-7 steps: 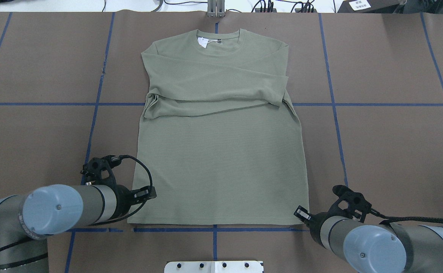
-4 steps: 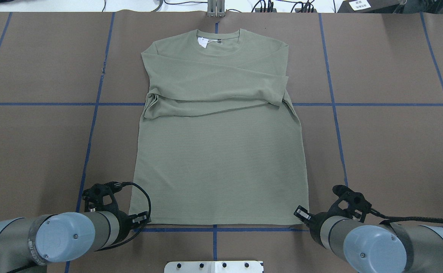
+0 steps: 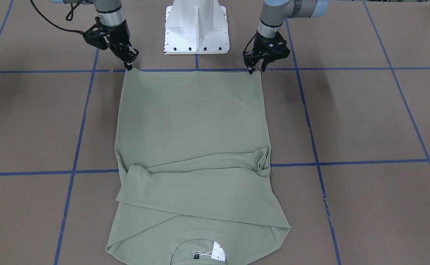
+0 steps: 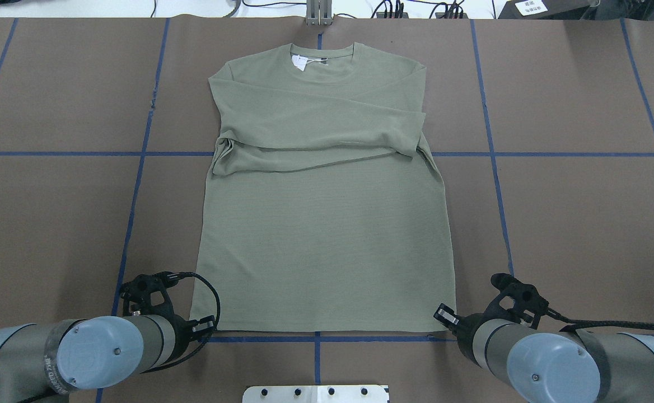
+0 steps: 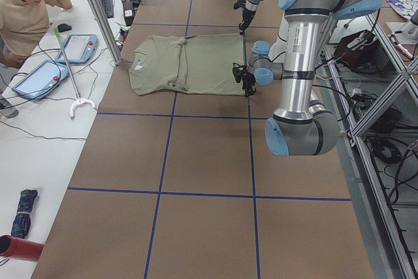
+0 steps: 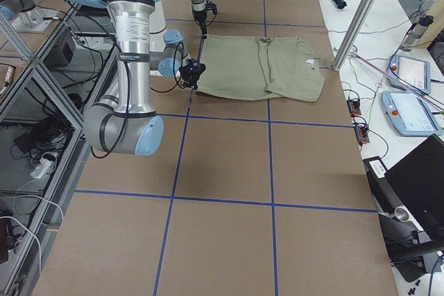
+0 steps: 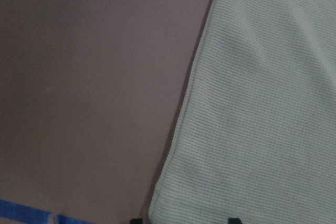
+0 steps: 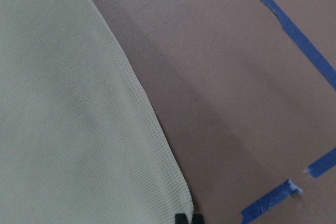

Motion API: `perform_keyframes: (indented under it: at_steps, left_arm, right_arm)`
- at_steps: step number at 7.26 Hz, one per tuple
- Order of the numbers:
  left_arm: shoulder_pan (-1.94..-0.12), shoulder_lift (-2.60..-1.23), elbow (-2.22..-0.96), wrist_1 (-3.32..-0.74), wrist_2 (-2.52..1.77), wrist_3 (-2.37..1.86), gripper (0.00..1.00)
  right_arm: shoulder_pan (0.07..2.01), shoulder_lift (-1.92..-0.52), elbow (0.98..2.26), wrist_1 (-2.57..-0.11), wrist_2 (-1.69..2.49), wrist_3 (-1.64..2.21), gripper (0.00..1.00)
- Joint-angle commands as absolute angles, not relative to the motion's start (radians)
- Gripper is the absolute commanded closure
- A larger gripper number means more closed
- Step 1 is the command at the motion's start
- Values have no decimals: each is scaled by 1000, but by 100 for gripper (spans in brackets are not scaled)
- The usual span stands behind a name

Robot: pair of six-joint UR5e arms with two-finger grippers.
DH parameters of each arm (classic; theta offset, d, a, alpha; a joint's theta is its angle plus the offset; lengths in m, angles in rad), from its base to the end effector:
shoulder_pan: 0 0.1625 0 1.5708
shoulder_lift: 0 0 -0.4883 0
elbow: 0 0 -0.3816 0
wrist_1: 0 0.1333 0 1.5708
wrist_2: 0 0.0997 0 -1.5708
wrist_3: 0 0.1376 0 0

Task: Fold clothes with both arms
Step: 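Grasp both hem corners with the left and right grippers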

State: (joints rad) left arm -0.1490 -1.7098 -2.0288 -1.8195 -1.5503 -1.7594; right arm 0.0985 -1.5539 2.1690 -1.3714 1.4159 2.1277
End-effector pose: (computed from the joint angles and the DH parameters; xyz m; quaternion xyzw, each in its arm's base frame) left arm 0.5260 -0.2166 0.4482 0.0012 0.4104 -0.1573 0.8982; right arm -0.4697 -0.2017 0.4513 -0.0205 -0.4007 0.3237 0.8569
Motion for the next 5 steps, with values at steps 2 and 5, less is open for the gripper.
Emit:
perform_keyframes:
  at_steps: [2, 5]
  left_arm:
    - [-150, -1710, -2039, -1809, -1552, -1758, 100]
    - [-156, -1710, -2077, -1809, -1552, -1758, 100]
  right_arm:
    - [98, -1555, 2169, -1371, 1416, 2128, 100]
    - [98, -1554, 2169, -1371, 1416, 2128, 100]
